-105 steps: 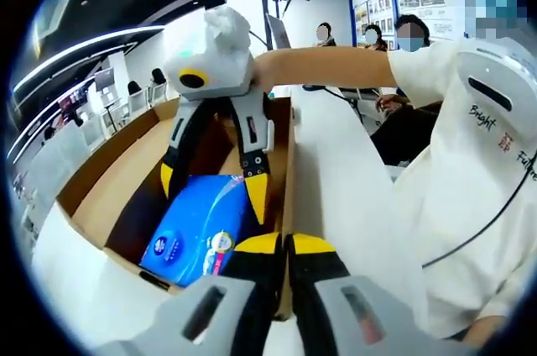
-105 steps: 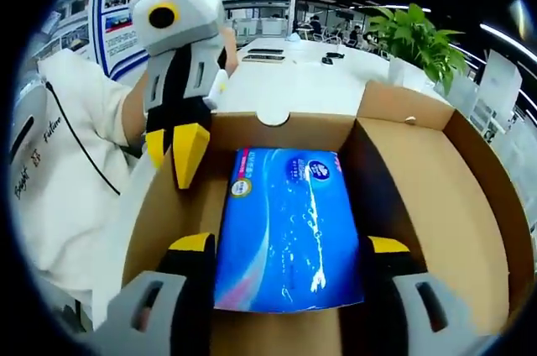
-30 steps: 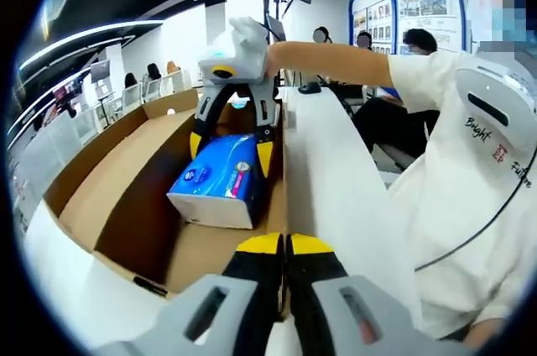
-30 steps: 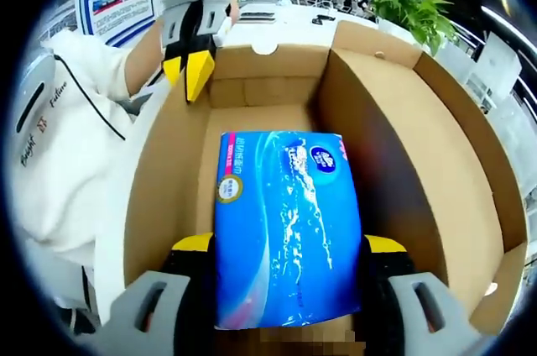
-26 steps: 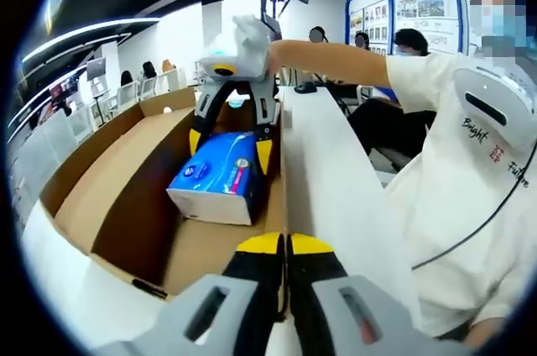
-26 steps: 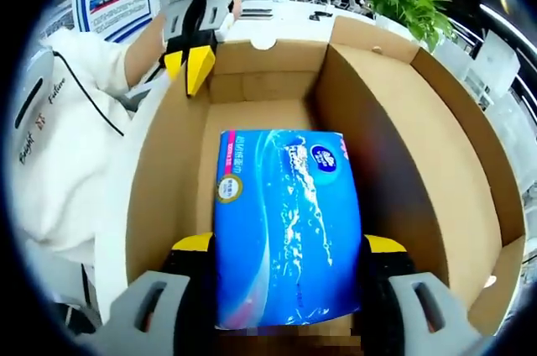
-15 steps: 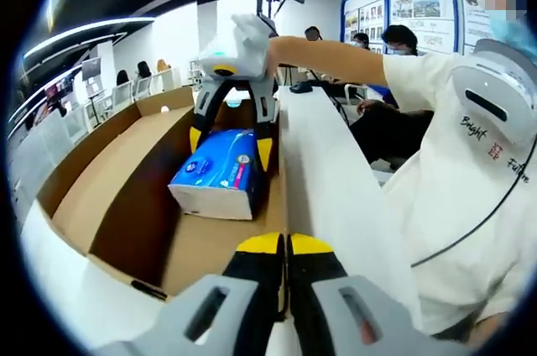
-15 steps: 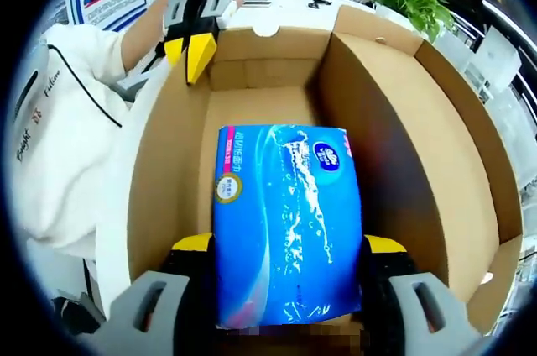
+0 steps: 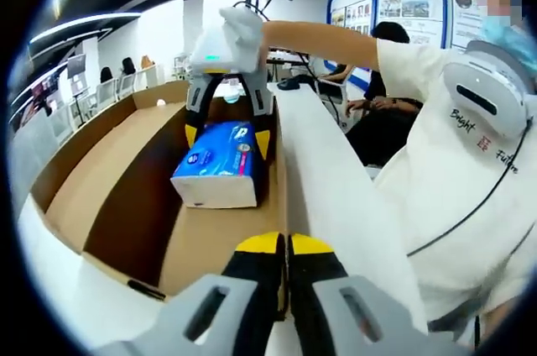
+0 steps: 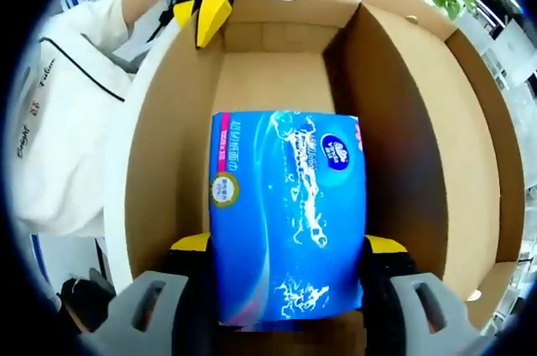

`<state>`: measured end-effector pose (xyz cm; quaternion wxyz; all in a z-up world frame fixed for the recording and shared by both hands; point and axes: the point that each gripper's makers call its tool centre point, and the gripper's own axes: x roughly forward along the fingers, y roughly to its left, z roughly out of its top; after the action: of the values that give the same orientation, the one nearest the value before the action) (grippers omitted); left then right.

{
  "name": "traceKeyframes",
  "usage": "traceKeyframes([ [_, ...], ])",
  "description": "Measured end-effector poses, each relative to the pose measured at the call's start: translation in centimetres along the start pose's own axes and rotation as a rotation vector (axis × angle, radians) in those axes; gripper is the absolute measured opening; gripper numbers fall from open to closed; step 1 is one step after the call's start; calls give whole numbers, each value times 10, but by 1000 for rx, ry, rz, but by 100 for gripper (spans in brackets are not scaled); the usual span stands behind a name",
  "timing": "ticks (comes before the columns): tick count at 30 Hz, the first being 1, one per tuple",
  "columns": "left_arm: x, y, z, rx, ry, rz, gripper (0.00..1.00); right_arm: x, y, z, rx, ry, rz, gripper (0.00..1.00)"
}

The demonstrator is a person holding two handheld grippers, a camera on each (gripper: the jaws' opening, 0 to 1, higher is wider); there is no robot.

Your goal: Operate the shoe box by opening the lid, removing the specified soft item, and placing it in the target area until the item is outside and the box remains undamaged.

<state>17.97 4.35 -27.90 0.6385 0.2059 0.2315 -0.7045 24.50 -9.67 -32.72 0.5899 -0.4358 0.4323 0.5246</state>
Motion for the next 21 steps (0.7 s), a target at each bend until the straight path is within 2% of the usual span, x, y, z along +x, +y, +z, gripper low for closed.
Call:
traceKeyframes([
  [2, 0, 0, 0, 3, -5, 9, 1, 1, -2, 0, -2, 43, 12, 71],
  [7, -1, 1, 1, 29, -16, 28, 2, 2, -12, 3, -9, 62, 9, 73],
  [9, -1, -1, 0, 10, 12, 15, 5, 3, -14, 4, -3, 67, 5, 73],
  [12, 1, 3, -3, -11, 61, 42, 3, 0, -14, 8, 14, 51, 21, 73],
  [15, 2, 3, -5, -12, 104, 48, 2, -1, -16, 7, -12, 84, -2, 72],
  [19, 2, 3, -7, -15, 121, 49, 2, -1, -13, 8, -71, 121, -33, 72],
  [21, 2, 3, -7, -21, 119, 51, 2, -4, -11, 8, -35, 147, -30, 71],
])
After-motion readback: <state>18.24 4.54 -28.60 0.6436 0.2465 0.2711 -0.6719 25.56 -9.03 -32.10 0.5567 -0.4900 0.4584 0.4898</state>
